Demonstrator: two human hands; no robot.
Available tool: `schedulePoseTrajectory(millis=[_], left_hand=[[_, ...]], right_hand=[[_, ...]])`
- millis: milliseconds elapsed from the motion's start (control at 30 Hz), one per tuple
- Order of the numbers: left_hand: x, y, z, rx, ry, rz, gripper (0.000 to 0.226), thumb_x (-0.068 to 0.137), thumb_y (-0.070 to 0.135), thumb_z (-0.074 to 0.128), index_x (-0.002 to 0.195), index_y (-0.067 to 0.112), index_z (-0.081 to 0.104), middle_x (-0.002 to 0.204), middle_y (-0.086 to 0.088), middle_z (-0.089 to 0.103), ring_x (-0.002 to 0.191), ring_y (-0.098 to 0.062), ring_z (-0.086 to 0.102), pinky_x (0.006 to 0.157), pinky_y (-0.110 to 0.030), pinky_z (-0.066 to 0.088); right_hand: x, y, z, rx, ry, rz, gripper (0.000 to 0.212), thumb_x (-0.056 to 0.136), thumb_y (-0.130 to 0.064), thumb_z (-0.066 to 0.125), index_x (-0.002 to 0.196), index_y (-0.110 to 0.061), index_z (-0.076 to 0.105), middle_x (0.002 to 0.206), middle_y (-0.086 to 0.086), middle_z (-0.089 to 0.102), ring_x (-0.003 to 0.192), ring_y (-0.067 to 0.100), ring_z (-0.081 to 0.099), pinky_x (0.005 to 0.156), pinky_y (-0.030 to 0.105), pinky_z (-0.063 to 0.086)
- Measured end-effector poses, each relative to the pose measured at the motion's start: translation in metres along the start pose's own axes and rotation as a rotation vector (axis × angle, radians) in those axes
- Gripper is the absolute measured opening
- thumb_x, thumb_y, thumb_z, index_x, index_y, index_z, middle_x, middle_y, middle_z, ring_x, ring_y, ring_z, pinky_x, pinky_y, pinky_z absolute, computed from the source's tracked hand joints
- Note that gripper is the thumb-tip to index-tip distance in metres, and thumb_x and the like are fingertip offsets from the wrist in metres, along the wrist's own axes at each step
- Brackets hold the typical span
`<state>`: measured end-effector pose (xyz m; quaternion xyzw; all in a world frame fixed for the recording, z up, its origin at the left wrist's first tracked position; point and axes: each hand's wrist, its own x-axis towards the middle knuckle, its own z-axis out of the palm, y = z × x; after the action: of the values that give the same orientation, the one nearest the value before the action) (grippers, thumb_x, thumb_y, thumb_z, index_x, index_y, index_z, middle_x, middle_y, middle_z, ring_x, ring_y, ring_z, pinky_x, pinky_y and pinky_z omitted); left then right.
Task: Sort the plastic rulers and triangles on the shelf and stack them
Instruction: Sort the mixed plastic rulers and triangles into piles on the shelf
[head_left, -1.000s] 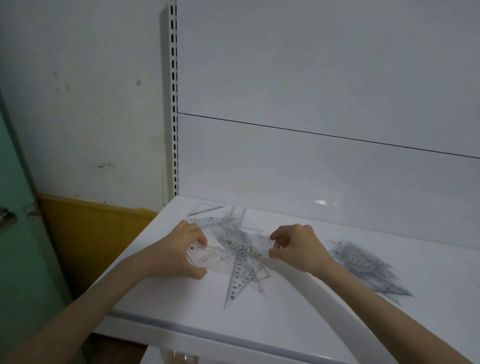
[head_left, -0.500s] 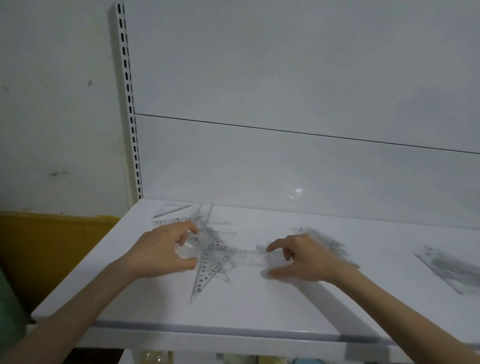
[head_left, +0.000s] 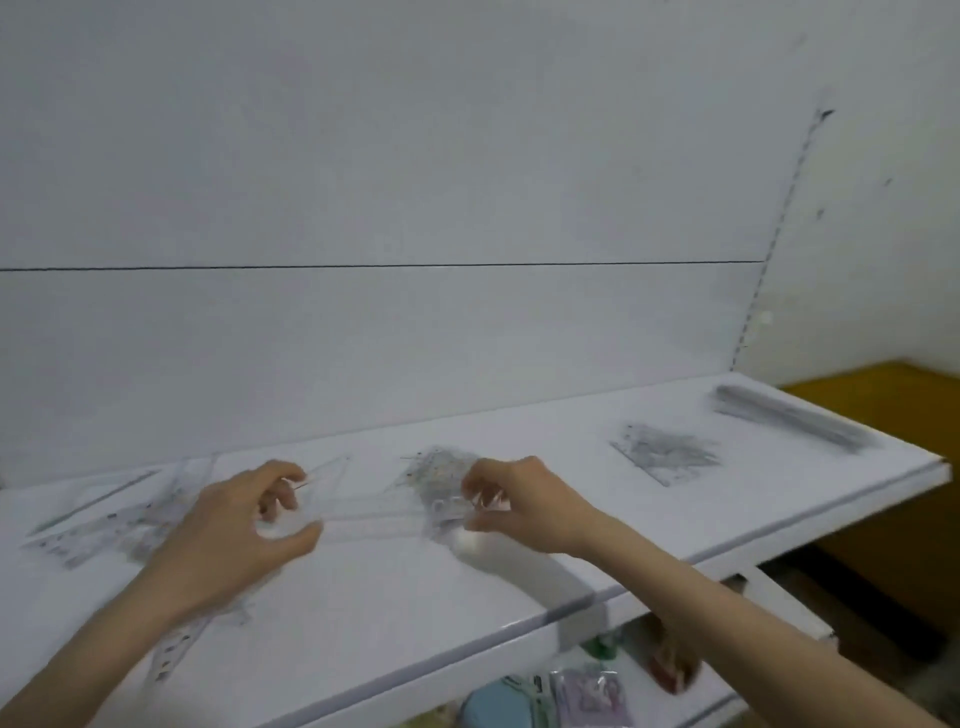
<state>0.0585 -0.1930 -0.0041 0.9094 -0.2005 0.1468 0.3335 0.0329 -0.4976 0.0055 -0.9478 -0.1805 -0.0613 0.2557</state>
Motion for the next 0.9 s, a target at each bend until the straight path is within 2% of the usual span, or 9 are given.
schedulePoseTrajectory(millis=[100,200,267,333,467,533,667,833,900], left_hand=[[0.032,0.040,0.032,-0.042,0.033,0.095,0.036,0.059,0.051,0.071,0.089,0.044,0.054,0.093,0.021,0.060,0.073,0.000,0.055,0.062,-0.004,0.036],[0.059,0.085,0.071,-0.087,0.051,0.169,0.043,0.064,0.024,0.086,0.087,0.042,0.054,0.095,0.021,0.057,0.070,0.002,0.052,0.061,-0.003,0.036],[0.076,0.117,0.101,-0.117,0.034,0.194,0.035,0.060,0.047,0.075,0.087,0.041,0.055,0.089,0.013,0.058,0.069,0.000,0.052,0.059,-0.003,0.035],[0.093,0.147,0.139,-0.166,0.012,0.175,0.043,0.052,0.059,0.060,0.088,0.035,0.059,0.077,0.006,0.059,0.068,-0.004,0.052,0.059,-0.004,0.035],[0.130,0.212,0.220,-0.135,-0.082,0.116,0.047,0.068,0.037,0.079,0.109,0.025,0.060,0.086,0.006,0.059,0.066,-0.013,0.055,0.068,-0.023,0.045],[0.146,0.247,0.254,-0.095,-0.127,0.124,0.050,0.066,0.047,0.077,0.109,0.032,0.058,0.089,0.013,0.058,0.071,-0.010,0.056,0.069,-0.031,0.047],[0.161,0.299,0.304,-0.070,-0.181,0.156,0.058,0.052,0.068,0.053,0.104,0.042,0.052,0.092,0.018,0.057,0.080,0.000,0.053,0.068,-0.023,0.042],[0.173,0.318,0.328,-0.011,-0.174,0.106,0.054,0.057,0.060,0.056,0.108,0.042,0.052,0.096,0.020,0.056,0.086,0.004,0.051,0.073,-0.026,0.043],[0.176,0.320,0.329,0.012,-0.160,0.099,0.054,0.057,0.061,0.059,0.107,0.042,0.053,0.096,0.020,0.057,0.086,0.003,0.052,0.074,-0.027,0.044]], right_hand=[[-0.030,0.043,-0.030,-0.002,0.089,0.084,0.025,0.086,-0.033,0.069,0.104,-0.017,0.059,0.098,-0.008,0.064,0.091,0.010,0.061,0.083,0.032,0.050],[-0.063,0.094,-0.061,-0.048,0.151,0.196,0.026,0.088,-0.034,0.065,0.106,-0.016,0.057,0.101,-0.006,0.065,0.091,0.009,0.060,0.082,0.033,0.050],[-0.085,0.131,-0.082,-0.081,0.205,0.270,0.030,0.089,-0.034,0.064,0.111,-0.016,0.056,0.102,-0.004,0.065,0.092,0.011,0.059,0.082,0.032,0.050],[-0.108,0.171,-0.107,-0.085,0.260,0.331,0.035,0.090,-0.034,0.064,0.117,-0.017,0.052,0.097,-0.005,0.064,0.088,0.012,0.058,0.081,0.027,0.049],[-0.160,0.262,-0.159,-0.137,0.352,0.439,0.042,0.091,-0.034,0.062,0.128,-0.023,0.046,0.089,-0.006,0.062,0.083,0.011,0.059,0.080,0.027,0.050],[-0.184,0.309,-0.183,-0.164,0.410,0.523,0.043,0.092,-0.035,0.060,0.132,-0.024,0.047,0.089,-0.006,0.062,0.083,0.010,0.059,0.081,0.029,0.052],[-0.210,0.378,-0.216,-0.248,0.426,0.660,0.042,0.093,-0.036,0.058,0.133,-0.026,0.048,0.095,-0.004,0.064,0.082,0.008,0.058,0.077,0.024,0.051],[-0.187,0.417,-0.220,-0.330,0.397,0.681,0.042,0.094,-0.045,0.052,0.131,-0.025,0.048,0.116,-0.001,0.066,0.099,0.016,0.063,0.086,0.034,0.054],[-0.174,0.421,-0.217,-0.397,0.372,0.652,0.039,0.095,-0.048,0.046,0.124,-0.023,0.051,0.113,-0.002,0.066,0.097,0.016,0.062,0.079,0.029,0.052]])
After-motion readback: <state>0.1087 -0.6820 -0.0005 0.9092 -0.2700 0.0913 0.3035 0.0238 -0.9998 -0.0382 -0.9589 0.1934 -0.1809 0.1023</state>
